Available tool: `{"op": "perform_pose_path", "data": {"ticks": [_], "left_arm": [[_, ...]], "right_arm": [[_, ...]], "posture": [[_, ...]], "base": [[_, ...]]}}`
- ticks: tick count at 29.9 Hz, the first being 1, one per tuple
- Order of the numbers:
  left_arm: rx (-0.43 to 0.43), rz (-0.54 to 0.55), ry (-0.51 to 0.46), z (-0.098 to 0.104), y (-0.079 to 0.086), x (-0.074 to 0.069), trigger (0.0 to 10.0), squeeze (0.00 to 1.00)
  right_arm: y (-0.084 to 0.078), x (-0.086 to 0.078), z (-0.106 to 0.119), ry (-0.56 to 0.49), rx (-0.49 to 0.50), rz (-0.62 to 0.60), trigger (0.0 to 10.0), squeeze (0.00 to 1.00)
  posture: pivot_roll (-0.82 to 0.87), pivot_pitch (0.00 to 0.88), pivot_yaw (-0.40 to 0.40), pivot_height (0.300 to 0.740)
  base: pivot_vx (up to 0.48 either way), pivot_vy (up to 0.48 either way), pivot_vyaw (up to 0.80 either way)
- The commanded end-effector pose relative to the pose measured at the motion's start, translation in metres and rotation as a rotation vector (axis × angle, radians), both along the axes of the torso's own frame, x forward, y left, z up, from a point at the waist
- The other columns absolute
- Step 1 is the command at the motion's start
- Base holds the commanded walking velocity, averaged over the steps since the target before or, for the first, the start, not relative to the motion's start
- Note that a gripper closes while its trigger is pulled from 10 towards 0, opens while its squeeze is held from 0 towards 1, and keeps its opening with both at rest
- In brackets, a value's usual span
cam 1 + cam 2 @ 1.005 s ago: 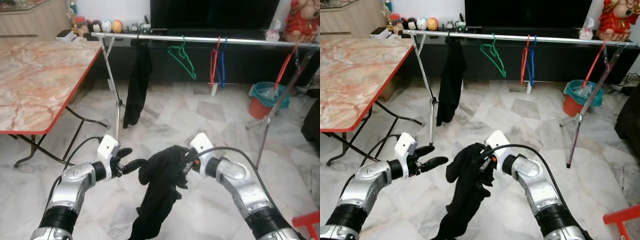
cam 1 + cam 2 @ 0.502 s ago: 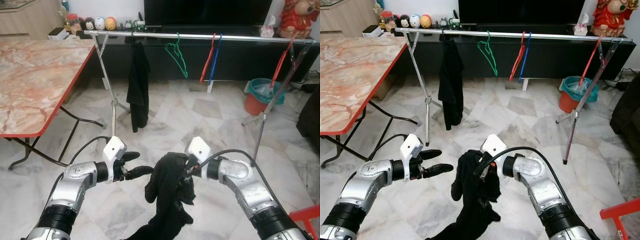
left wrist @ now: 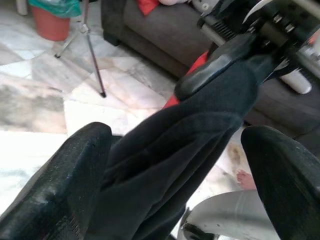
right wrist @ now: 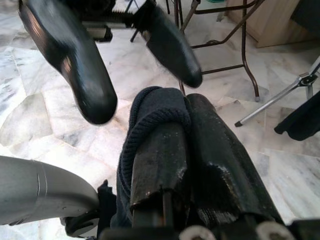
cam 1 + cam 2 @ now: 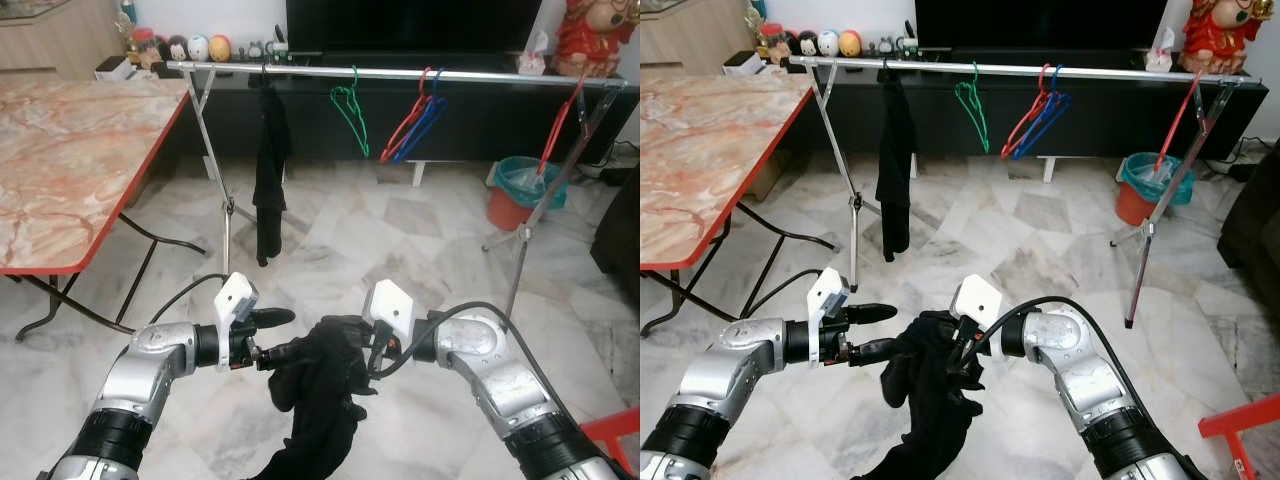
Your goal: Hang hanger
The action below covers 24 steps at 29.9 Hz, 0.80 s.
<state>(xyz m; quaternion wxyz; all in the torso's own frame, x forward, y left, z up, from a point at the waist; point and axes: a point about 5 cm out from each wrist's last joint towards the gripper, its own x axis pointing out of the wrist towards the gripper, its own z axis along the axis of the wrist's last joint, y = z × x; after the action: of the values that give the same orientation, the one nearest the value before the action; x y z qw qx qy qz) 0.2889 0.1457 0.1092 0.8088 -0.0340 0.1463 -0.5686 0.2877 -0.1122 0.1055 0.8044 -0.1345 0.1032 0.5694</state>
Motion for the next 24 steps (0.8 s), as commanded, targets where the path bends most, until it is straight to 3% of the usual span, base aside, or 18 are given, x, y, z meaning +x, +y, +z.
{"op": "perform_pose_path", "data": {"ticks": [1, 24], "left_arm": [[0.002, -0.051, -0.002, 0.006, -0.002, -0.002, 10.0, 1.0], [0.015, -0.078, 0.031, -0.001, -0.008, -0.006, 10.0, 1.0]], "right_arm": [[0.004, 0.0, 0.009, -0.032, 0.02, 0.026, 10.0, 0.0], [0.02, -0.002, 0.043, -0.133, 0.061, 0.121, 10.0, 0.0]], "posture": [[-0.08, 0.0, 0.031, 0.74], [-0.09, 0.0, 0.037, 0.74]], "base": [[0.0, 0.0, 0.0], [0.0, 0.0, 0.0]]}}
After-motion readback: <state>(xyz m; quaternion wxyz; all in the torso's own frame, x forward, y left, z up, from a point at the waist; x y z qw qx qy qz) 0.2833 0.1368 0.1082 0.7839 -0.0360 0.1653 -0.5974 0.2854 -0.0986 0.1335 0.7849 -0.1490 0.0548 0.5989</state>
